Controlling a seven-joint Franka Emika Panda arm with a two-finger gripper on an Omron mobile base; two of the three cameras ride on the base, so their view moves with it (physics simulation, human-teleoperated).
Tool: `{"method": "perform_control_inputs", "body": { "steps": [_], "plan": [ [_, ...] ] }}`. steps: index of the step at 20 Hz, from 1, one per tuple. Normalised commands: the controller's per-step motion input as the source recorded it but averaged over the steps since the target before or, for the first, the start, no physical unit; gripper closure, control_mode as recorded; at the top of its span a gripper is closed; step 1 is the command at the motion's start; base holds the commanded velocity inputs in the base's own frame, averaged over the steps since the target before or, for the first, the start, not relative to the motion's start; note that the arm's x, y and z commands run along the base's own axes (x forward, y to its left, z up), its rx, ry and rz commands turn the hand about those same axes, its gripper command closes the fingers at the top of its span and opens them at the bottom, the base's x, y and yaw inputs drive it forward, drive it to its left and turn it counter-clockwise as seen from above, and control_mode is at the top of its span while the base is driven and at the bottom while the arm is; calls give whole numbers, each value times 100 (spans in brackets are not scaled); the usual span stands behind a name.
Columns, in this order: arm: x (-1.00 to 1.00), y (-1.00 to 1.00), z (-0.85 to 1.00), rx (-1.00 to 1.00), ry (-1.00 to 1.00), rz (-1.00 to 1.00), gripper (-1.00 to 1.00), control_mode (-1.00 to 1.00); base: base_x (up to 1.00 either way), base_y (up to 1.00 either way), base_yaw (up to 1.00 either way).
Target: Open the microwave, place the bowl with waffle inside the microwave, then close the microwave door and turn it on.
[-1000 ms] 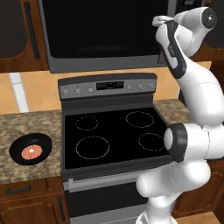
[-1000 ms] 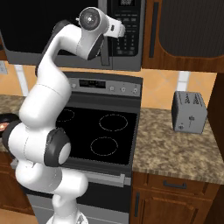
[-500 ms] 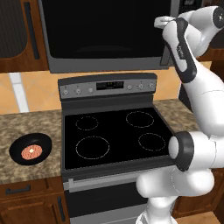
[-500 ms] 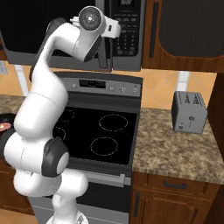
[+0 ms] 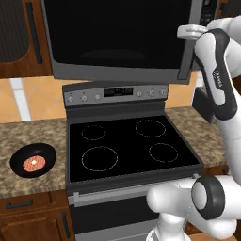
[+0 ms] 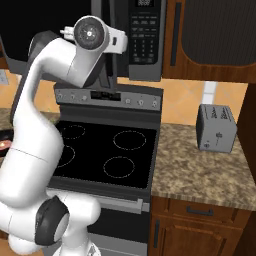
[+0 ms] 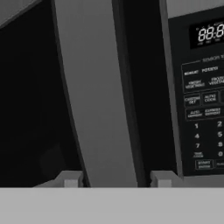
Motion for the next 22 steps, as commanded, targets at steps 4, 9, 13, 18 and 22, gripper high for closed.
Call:
{"method": "perform_control_inputs", "body": {
  "steps": [4,9,13,18,22],
  "plan": [
    [-100,19,-9,1,-7,6,100,-100,0,0,0],
    [-100,31,-6,0,-4,5,100,-100,0,0,0],
    [-75,35,-7,-2,0,4,-100,-100,0,0,0],
    [-16,-76,0,26,7,-1,-100,-100,0,0,0],
    [0,-100,0,35,10,0,-100,-100,0,0,0]
  ]
}}
